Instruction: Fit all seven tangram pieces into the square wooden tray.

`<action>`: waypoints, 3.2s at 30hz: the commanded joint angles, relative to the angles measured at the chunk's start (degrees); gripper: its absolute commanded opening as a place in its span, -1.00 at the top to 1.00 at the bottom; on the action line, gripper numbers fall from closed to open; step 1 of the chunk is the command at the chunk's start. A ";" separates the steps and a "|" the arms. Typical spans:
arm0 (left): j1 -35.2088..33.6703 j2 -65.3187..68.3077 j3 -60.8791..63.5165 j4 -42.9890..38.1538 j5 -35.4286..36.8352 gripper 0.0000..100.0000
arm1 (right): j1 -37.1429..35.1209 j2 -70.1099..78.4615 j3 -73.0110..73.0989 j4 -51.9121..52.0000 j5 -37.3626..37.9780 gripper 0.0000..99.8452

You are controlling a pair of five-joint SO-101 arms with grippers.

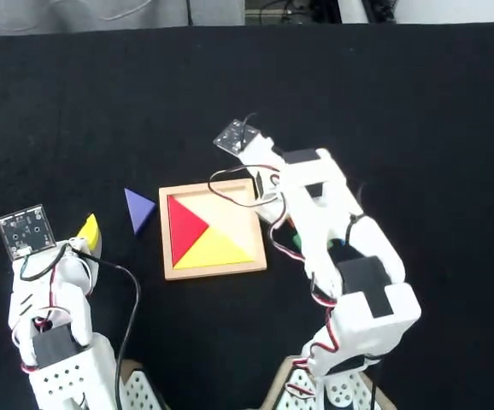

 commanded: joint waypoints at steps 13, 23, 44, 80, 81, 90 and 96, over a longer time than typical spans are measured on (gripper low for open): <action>0.66 -0.53 0.40 -0.97 0.09 0.42 | 1.32 0.92 -0.84 -0.26 0.88 0.66; 0.66 -0.53 0.40 -0.97 0.09 0.42 | 6.59 1.10 -4.18 -2.37 -3.25 0.88; 0.66 -0.53 0.31 -0.97 0.09 0.42 | 10.29 -25.01 13.93 -15.56 -19.60 0.98; 0.75 -0.53 0.40 -0.70 0.09 0.42 | 0.18 2.24 45.41 -117.45 1.32 0.98; 0.75 -0.53 0.40 -0.70 0.09 0.42 | 0.26 2.24 45.76 -117.45 1.41 0.98; 0.75 -0.53 0.40 -0.70 -1.67 0.42 | 1.05 2.24 46.02 -115.25 1.32 0.85; 0.75 -0.53 0.40 -0.79 -1.67 0.42 | 1.23 1.54 46.81 -116.31 -4.48 0.74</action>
